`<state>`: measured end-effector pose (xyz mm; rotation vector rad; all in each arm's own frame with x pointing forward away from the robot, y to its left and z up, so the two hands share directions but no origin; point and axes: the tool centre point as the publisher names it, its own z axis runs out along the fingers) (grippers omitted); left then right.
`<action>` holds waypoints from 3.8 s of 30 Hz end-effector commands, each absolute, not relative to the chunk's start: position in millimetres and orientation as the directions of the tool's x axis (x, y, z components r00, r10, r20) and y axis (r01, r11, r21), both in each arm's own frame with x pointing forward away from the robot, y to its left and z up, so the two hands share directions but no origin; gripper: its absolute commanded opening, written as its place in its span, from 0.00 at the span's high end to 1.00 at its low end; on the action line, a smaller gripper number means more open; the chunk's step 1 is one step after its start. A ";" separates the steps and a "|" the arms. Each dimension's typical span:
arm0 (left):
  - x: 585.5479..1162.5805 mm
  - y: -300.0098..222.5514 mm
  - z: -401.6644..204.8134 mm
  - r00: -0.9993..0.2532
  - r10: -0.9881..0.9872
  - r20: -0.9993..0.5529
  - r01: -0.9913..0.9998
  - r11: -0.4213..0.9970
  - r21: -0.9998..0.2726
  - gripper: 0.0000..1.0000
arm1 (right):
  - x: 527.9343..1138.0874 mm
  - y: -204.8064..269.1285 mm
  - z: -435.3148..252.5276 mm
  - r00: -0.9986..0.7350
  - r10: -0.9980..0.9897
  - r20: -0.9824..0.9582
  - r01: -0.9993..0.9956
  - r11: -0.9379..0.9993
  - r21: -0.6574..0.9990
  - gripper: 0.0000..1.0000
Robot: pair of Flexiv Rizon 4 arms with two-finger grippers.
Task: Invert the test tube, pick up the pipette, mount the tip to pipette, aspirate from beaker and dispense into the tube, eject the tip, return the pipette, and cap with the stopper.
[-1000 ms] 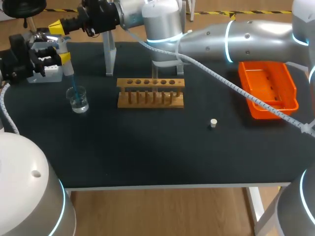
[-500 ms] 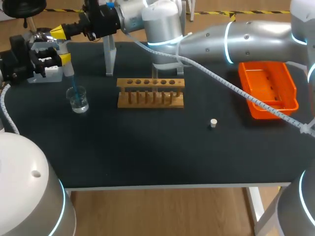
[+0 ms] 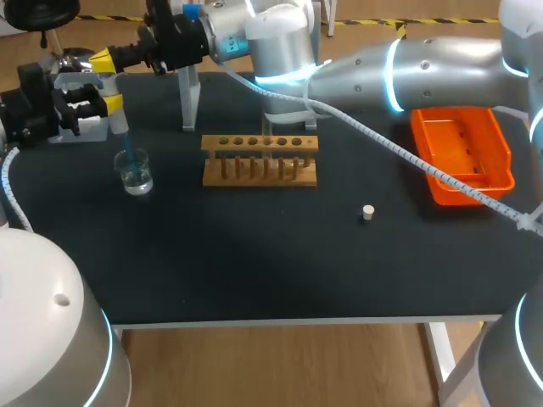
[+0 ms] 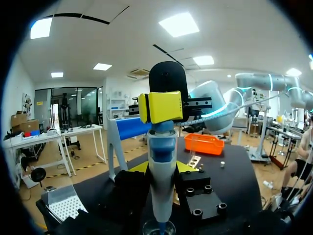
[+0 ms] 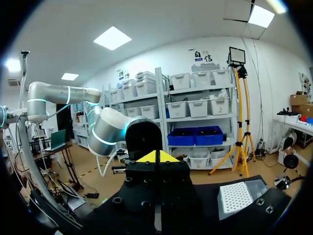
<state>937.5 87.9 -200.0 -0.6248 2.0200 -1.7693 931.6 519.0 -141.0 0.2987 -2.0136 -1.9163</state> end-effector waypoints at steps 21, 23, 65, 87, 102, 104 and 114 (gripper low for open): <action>939.0 89.0 -193.0 -0.828 -0.560 0.005 -0.078 0.107 -0.991 1.00 | 926.7 475.0 -83.9 -0.933 -0.361 -0.010 -0.027 0.041 0.999 0.00; 939.0 89.0 -193.0 -0.828 -0.560 0.005 -0.078 0.107 -0.991 1.00 | 928.7 461.6 -83.2 -0.937 -0.348 -0.014 -0.035 0.056 0.998 0.00; 939.0 89.0 -193.0 -0.828 -0.560 0.005 -0.078 0.107 -0.991 1.00 | 960.6 195.7 -190.0 -0.991 -0.134 -0.002 -0.034 0.232 0.972 0.00; 939.0 89.0 -193.0 -0.828 -0.560 0.005 -0.078 0.107 -0.991 1.00 | 973.6 199.0 -261.7 -0.993 -0.117 -0.018 -0.048 0.265 0.963 0.00; 939.0 89.0 -193.0 -0.828 -0.560 0.005 -0.078 0.107 -0.991 1.00 | 969.8 228.1 -281.4 -0.996 -0.083 -0.012 -0.038 0.310 0.950 0.00; 939.0 89.0 -193.0 -0.828 -0.560 0.005 -0.078 0.107 -0.991 1.00 | 969.3 231.2 -281.3 -0.997 -0.069 -0.023 -0.044 0.328 0.944 0.00; 939.0 89.0 -193.0 -0.828 -0.560 0.005 -0.078 0.107 -0.991 1.00 | 966.9 240.5 -281.3 -0.999 -0.022 -0.043 -0.048 0.382 0.923 0.00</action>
